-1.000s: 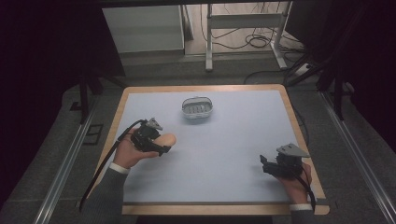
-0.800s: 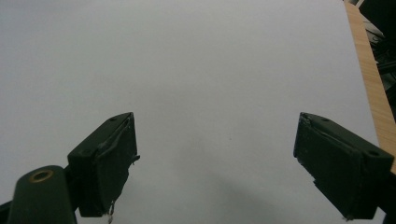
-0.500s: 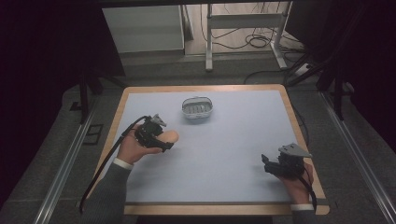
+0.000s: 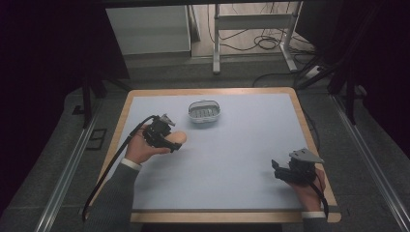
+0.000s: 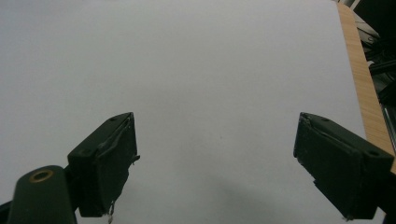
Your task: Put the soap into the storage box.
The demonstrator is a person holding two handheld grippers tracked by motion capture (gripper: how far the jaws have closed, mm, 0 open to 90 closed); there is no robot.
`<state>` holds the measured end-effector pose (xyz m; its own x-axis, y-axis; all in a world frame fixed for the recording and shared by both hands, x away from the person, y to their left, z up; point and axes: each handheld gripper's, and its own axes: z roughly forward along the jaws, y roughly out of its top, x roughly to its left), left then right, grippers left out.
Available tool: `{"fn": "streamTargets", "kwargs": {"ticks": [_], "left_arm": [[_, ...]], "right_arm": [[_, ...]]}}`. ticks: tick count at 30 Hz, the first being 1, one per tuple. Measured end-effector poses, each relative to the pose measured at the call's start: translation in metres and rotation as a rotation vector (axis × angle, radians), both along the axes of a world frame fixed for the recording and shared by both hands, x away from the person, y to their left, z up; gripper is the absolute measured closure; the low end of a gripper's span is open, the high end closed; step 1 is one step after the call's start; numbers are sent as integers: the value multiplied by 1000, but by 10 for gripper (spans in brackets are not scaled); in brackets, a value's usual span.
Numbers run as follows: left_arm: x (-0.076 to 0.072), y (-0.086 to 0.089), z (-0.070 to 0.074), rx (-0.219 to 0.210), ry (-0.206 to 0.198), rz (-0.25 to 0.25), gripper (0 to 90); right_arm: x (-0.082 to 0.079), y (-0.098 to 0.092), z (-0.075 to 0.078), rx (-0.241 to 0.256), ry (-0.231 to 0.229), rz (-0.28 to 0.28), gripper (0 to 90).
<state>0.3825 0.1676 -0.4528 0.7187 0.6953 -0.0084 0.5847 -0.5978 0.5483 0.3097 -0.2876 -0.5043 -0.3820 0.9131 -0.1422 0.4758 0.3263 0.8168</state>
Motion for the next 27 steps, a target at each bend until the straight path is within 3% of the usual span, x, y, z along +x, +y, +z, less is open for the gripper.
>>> {"fn": "streamTargets", "kwargs": {"ticks": [9, 27], "left_arm": [[5, 0, 2, 2, -16, 7, 319], [21, -7, 8, -1, -12, 2, 320]], "right_arm": [[1, 0, -1, -4, 4, 1, 134], [1, 0, -2, -4, 8, -1, 134]]}}
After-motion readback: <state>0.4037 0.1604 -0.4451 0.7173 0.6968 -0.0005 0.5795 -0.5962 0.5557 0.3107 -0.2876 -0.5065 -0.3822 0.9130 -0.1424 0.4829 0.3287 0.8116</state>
